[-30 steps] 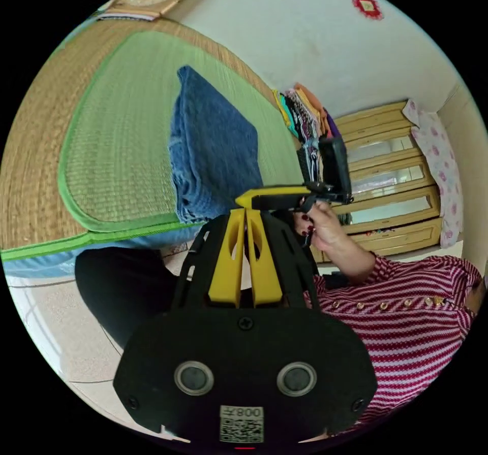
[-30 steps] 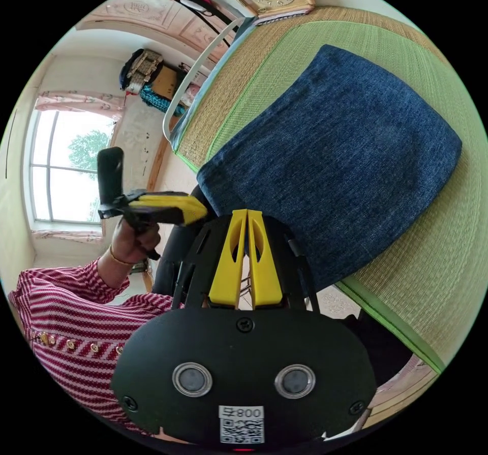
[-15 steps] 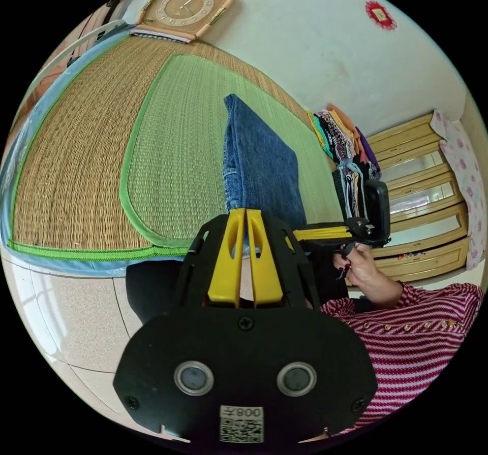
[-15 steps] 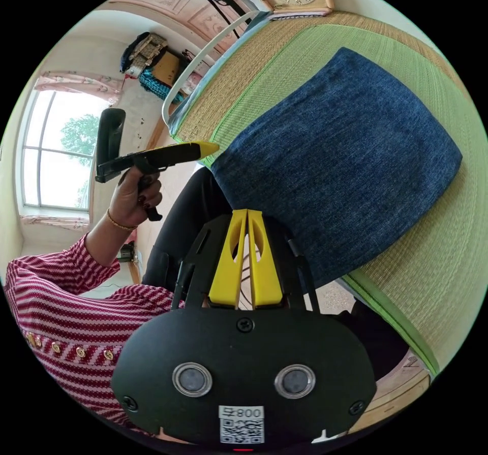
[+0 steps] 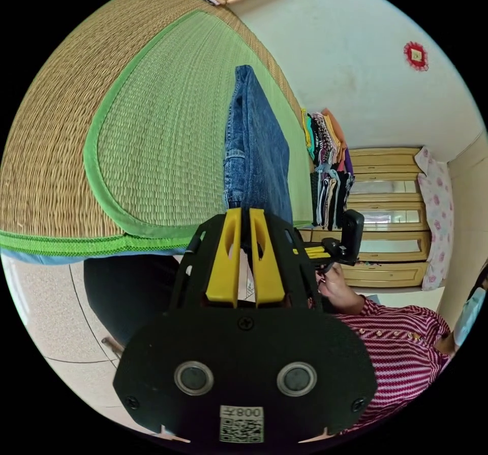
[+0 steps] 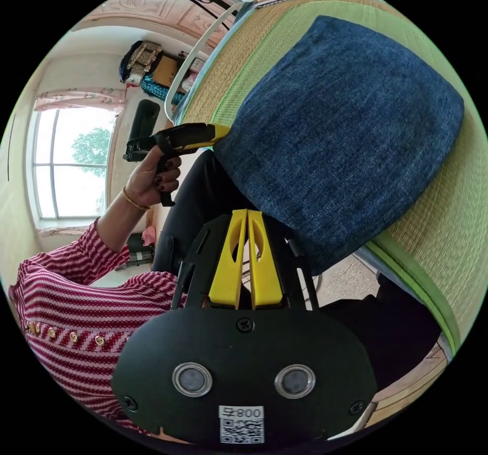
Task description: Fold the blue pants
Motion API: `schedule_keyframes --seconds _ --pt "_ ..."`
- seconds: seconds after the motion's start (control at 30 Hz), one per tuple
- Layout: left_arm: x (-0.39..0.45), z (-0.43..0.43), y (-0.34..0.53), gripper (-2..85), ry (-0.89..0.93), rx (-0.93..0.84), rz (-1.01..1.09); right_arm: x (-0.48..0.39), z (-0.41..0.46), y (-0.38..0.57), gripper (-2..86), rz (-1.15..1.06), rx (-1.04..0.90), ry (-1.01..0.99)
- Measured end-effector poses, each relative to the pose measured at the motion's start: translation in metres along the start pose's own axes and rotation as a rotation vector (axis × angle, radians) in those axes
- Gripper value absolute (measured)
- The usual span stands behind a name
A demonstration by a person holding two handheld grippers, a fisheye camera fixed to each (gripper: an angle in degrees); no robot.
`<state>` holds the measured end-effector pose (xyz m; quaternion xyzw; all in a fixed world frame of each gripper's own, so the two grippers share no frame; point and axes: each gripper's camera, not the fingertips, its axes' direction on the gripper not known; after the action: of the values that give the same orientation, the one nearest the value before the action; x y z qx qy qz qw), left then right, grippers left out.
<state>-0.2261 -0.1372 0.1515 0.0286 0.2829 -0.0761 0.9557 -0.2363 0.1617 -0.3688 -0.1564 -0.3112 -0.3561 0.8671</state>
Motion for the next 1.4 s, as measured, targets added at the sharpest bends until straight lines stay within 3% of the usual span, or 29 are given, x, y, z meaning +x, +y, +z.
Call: schedule_keyframes --seconds 0.3,0.43,0.57,0.8,1.4 --pt "0.008 0.032 -0.006 3.5 0.097 -0.091 0.029 0.036 -0.002 0.053 0.1 0.137 0.076 0.018" --pt "0.009 0.022 -0.011 4.5 0.101 -0.050 0.055 0.040 0.001 0.075 0.1 0.165 0.142 -0.018" --pt "-0.002 0.011 -0.015 9.0 0.146 0.010 0.017 0.040 0.020 0.084 0.2 0.172 0.182 -0.053" --pt "-0.017 0.038 -0.041 14.5 0.213 -0.113 -0.067 0.049 0.067 0.093 1.5 0.187 0.203 -0.162" --pt "-0.012 0.041 -0.093 9.8 0.362 -0.119 -0.100 0.082 0.164 0.137 13.0 0.306 0.386 -0.506"
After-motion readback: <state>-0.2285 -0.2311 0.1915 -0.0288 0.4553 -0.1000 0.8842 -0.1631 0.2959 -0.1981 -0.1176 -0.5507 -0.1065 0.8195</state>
